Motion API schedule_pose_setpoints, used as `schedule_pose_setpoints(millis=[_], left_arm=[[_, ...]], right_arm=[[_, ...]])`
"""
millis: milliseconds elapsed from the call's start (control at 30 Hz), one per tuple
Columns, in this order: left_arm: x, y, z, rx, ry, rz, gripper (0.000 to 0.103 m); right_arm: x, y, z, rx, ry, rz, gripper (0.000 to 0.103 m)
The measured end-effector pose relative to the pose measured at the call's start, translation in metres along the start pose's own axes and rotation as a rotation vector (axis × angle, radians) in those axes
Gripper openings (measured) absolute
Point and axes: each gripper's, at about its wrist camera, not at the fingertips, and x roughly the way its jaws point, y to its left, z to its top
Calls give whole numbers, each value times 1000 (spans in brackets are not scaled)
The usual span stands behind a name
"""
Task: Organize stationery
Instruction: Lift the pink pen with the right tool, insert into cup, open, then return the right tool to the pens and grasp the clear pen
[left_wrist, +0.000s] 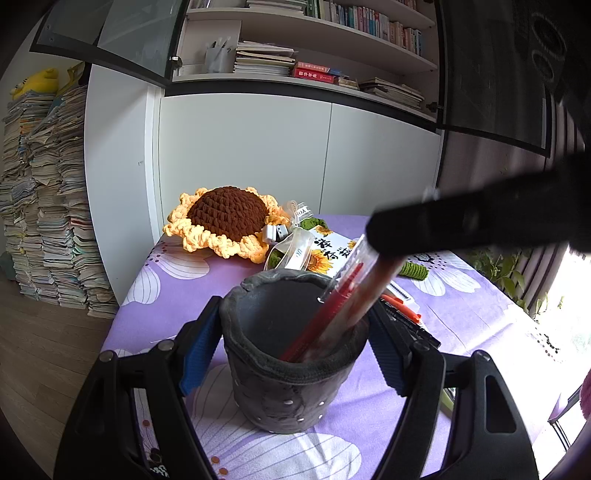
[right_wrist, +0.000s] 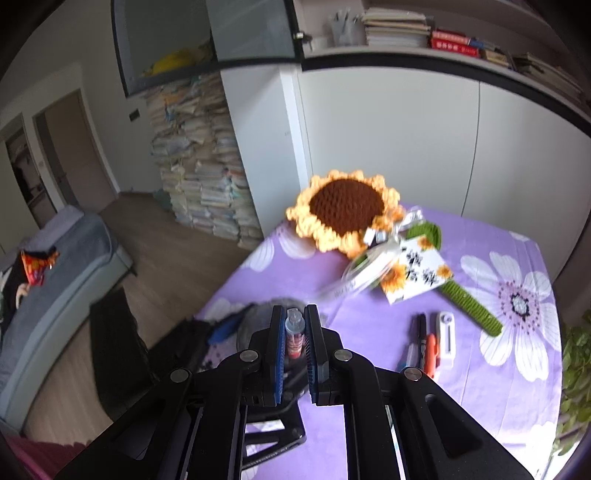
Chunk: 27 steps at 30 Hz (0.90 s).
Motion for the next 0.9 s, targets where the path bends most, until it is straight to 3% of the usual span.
schedule_pose_setpoints(millis=[167, 300, 433, 500, 633, 900], left_arm=[[0, -1, 0, -2, 1, 0, 74], [0, -1, 0, -3, 1, 0, 74], [0, 0, 0, -2, 1, 0, 74], [0, -1, 0, -2, 1, 0, 74], [0, 0, 0, -2, 1, 0, 74], [0, 0, 0, -2, 1, 0, 74]], right_arm=[[10, -3, -10, 3, 62, 23, 11], [-5, -14, -13, 33, 39, 23, 11], [-27, -42, -23, 106, 12, -31, 16], [-27, -60, -34, 150, 42, -72, 24], [-11, -92, -62, 243, 154, -140, 25], [18, -99, -91, 293, 266, -110, 25]])
